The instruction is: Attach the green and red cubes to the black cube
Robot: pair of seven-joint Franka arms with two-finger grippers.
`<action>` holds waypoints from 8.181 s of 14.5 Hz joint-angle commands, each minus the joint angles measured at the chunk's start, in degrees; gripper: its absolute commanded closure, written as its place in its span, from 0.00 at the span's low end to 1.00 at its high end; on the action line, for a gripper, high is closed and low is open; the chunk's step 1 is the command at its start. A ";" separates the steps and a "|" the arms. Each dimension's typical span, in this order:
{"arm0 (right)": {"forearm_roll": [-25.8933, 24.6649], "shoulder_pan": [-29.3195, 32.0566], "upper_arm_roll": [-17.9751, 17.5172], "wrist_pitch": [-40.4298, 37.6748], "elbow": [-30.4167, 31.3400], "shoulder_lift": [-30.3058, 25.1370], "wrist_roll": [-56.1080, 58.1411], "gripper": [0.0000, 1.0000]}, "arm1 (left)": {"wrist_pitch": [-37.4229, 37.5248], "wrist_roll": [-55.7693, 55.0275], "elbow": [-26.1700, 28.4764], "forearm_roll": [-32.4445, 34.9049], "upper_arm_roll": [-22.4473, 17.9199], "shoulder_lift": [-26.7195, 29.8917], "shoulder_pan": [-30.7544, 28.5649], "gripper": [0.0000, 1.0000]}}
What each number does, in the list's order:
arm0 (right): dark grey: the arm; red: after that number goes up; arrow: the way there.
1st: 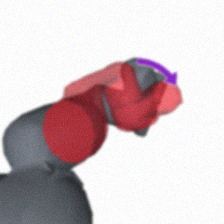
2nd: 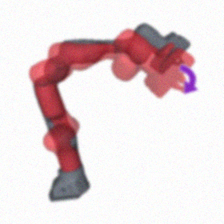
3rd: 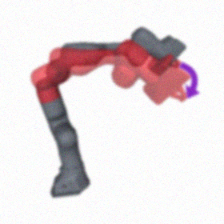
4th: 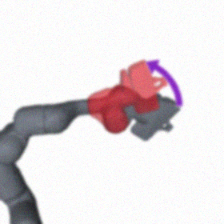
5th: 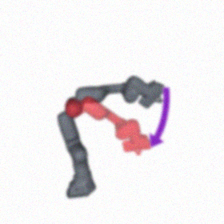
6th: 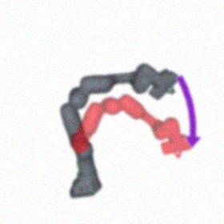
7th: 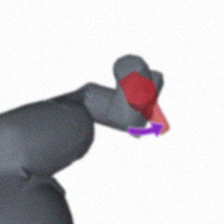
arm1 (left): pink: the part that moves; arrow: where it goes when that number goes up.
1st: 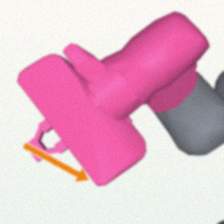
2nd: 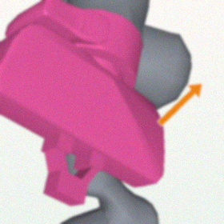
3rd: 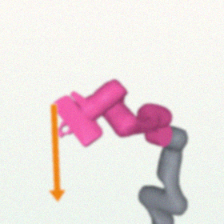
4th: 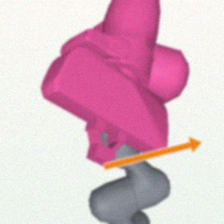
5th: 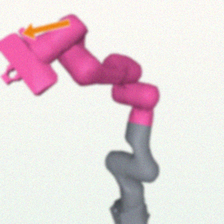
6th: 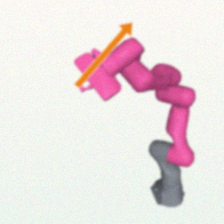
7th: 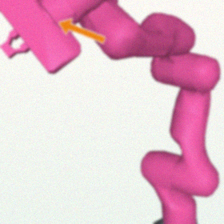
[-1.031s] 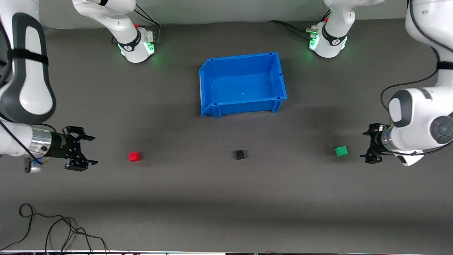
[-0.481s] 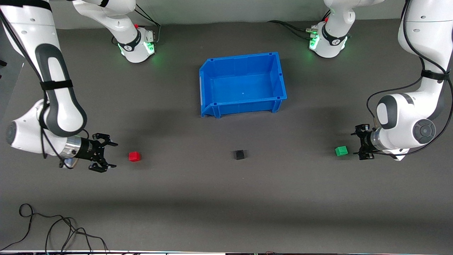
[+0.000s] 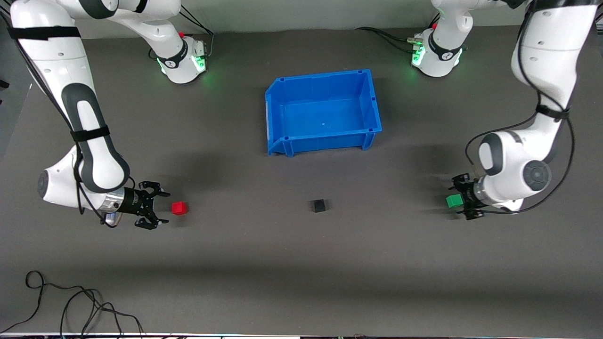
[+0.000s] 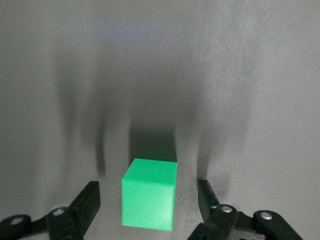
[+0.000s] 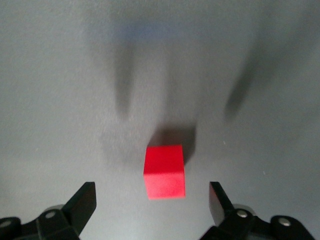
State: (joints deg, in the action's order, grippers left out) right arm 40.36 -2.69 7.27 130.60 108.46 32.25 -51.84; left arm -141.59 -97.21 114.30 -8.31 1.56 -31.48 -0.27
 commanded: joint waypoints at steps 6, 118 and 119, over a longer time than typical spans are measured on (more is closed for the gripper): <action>5.87 -1.71 -0.51 4.05 -0.61 3.08 4.82 0.00 | 3.25 -0.09 0.31 4.36 -0.77 1.86 -0.26 0.15; -41.59 2.83 -4.69 -30.84 -13.09 -31.81 55.36 0.00 | 41.83 97.12 -23.77 10.33 -1.30 23.03 -1.05 0.00; -41.59 3.82 -6.20 -31.54 -13.18 -32.25 55.27 0.00 | 41.92 97.12 -23.86 10.33 -1.30 23.30 -1.05 0.00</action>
State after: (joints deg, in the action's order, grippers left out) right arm 0.11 -2.29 5.47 100.33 94.39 1.99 2.44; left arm -100.88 -1.45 90.06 1.13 0.28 -10.14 -1.21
